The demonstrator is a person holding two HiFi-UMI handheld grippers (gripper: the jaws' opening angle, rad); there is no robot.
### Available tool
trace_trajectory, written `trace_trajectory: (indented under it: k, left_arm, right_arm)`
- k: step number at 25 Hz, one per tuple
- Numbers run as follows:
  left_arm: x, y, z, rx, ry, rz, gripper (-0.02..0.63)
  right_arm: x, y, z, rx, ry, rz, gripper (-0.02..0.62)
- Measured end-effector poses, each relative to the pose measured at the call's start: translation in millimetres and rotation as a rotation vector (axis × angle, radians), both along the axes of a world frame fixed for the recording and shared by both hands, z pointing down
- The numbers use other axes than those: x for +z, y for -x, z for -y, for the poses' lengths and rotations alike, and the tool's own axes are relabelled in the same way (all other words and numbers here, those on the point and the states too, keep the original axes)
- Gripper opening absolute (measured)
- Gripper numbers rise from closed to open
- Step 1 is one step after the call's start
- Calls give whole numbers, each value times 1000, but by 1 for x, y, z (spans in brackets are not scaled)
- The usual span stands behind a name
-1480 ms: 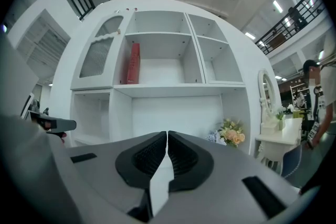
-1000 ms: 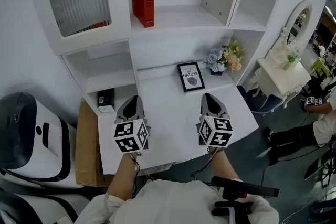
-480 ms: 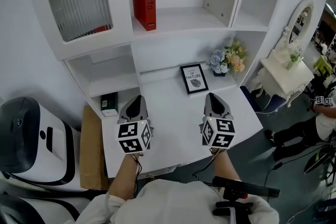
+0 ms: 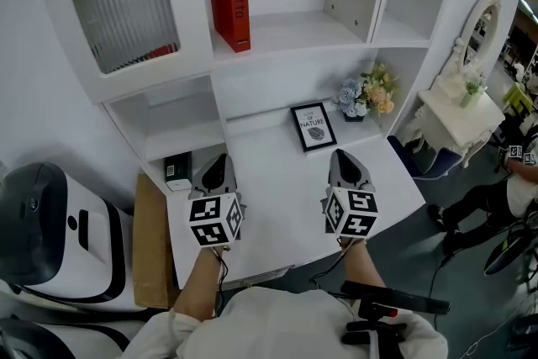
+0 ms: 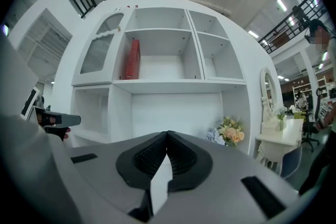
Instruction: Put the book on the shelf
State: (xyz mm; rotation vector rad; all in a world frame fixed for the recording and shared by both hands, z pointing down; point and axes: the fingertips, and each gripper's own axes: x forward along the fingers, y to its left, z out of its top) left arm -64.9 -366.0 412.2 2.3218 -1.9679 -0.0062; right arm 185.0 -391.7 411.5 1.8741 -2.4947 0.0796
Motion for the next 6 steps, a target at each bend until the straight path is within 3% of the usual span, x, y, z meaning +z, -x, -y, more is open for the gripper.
trace_trajectory:
  k: [6]
  left_arm:
    - [2,3,1,3,2,0,8]
  right_arm:
    - [0,3,0,6,-4,-12,21]
